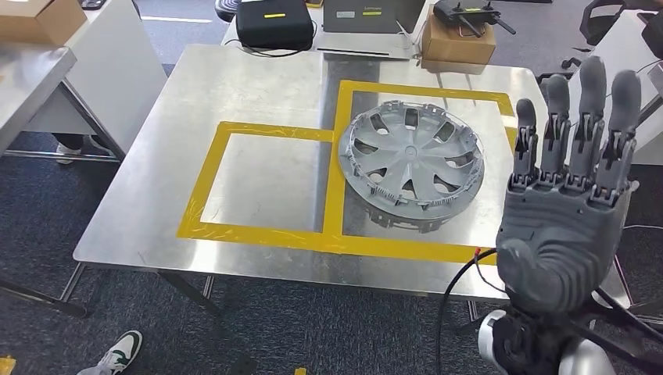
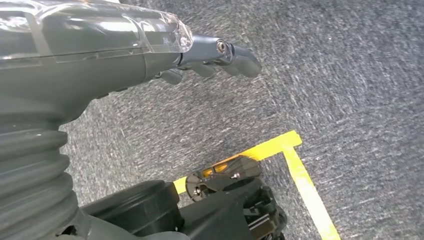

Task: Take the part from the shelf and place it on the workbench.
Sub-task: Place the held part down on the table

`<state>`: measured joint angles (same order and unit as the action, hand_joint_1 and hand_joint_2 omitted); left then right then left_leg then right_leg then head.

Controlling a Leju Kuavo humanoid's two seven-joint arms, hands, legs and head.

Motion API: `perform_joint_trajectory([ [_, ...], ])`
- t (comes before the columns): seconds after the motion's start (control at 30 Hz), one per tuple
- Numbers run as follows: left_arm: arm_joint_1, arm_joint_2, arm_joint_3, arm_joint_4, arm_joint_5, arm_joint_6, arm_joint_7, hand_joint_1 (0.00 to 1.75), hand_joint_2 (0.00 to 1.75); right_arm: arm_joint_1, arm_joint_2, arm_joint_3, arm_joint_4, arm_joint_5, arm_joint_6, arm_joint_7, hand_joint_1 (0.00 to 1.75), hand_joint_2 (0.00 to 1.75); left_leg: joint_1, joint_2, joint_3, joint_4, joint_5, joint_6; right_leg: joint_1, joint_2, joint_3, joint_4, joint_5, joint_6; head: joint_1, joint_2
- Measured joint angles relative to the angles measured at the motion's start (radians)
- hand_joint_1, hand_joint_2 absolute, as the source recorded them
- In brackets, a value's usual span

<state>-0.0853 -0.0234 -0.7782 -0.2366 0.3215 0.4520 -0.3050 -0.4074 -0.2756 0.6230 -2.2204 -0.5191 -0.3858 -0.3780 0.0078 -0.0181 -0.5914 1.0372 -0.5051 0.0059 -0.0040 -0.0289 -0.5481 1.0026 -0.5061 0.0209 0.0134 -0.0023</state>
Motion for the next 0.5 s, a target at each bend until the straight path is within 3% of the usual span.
perform_joint_trajectory([
  [0.2, 0.001, 0.006, 0.0, 0.0, 0.035, 0.004, 0.016, 0.0, 1.75, 0.209, -0.011, -0.065, -0.037, -0.186, 0.295, -0.063, 0.0, 1.75, 0.0, 0.005, 0.0, 0.0, -0.002, 0.001, 0.0, 0.001, 0.0, 0.0, -0.001, -0.001, 0.0, 0.0],
  [0.33, 0.001, 0.013, 0.003, 0.0, 0.084, 0.006, 0.017, 0.0, 0.0, 0.303, -0.011, -0.082, -0.015, -0.222, 0.398, -0.091, 0.0, 1.75, 0.0, 0.013, 0.001, 0.0, -0.003, 0.002, 0.0, 0.004, 0.0, 0.0, -0.001, -0.001, 0.0, 0.0],
  [0.5, 0.001, 0.029, 0.035, 0.001, 0.197, 0.006, -0.029, 0.0, 0.0, 0.383, -0.011, -0.117, -0.001, -0.221, 0.388, -0.113, 0.0, 1.75, 0.0, 0.019, 0.003, 0.0, -0.004, 0.002, 0.0, 0.008, 0.0, 0.0, -0.001, -0.001, 0.0, 0.0],
])
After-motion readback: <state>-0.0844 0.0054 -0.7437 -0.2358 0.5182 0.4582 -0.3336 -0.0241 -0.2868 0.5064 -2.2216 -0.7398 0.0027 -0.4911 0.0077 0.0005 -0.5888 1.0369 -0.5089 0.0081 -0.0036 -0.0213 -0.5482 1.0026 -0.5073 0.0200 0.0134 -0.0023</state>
